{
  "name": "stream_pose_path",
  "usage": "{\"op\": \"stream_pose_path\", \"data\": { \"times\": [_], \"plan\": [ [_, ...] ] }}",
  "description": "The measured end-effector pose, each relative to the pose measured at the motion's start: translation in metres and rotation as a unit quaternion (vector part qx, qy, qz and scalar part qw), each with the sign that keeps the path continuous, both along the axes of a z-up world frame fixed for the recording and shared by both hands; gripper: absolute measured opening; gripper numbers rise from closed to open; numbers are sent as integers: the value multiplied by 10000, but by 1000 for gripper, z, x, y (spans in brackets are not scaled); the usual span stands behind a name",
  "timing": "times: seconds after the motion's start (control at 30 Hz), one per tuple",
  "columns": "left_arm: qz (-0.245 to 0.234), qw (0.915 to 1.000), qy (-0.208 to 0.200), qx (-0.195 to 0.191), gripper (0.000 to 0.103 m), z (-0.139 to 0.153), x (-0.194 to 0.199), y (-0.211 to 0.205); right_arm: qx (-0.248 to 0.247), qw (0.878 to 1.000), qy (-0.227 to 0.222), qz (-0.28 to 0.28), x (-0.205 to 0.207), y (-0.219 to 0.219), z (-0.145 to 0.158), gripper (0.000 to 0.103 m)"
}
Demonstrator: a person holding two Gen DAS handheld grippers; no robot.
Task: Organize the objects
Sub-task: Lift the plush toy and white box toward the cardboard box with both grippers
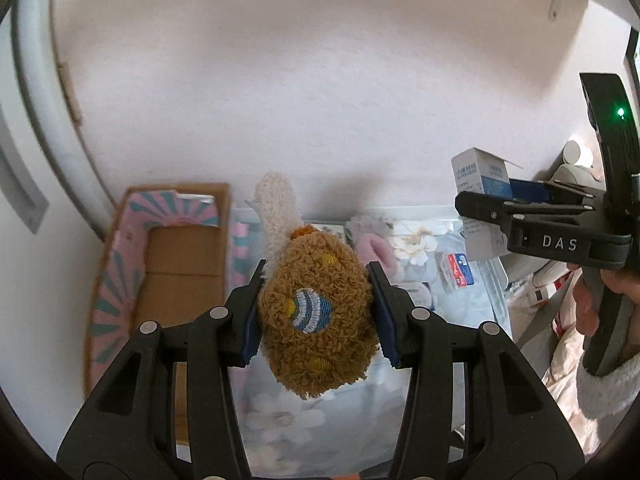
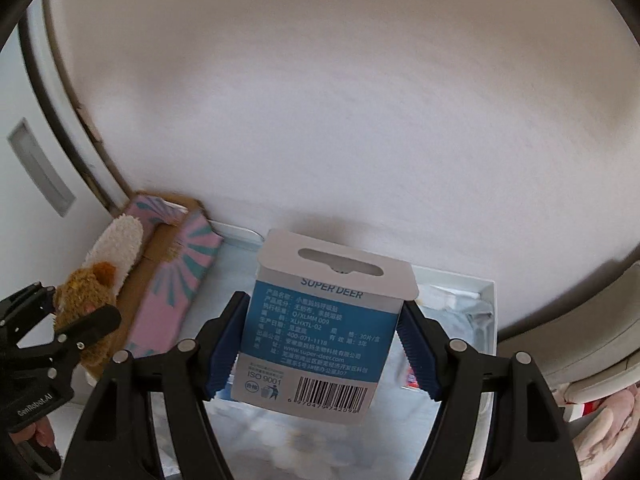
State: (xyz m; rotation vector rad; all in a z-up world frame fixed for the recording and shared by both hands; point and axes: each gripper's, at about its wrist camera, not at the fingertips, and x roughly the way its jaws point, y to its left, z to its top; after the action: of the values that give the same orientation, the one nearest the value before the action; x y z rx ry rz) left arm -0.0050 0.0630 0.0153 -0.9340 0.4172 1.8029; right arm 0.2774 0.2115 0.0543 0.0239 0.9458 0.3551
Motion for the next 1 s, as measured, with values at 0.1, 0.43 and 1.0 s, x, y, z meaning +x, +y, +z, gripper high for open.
{"op": "stream_pose_path", "data": {
  "times": [0.1,0.43,1.0],
  "plan": [
    [62,10000,19,40,43,4,-20,-19,-1,9999,-121,98,-1,28,15,68],
    [392,9992,-80,-13,43,-9,-85,-78,249,9978,-283,550,6,127,38,68],
    [502,9948,-731,-500,43,-86,-141,-101,64,9941,564,929,77,264,-29,68]
  ]
}}
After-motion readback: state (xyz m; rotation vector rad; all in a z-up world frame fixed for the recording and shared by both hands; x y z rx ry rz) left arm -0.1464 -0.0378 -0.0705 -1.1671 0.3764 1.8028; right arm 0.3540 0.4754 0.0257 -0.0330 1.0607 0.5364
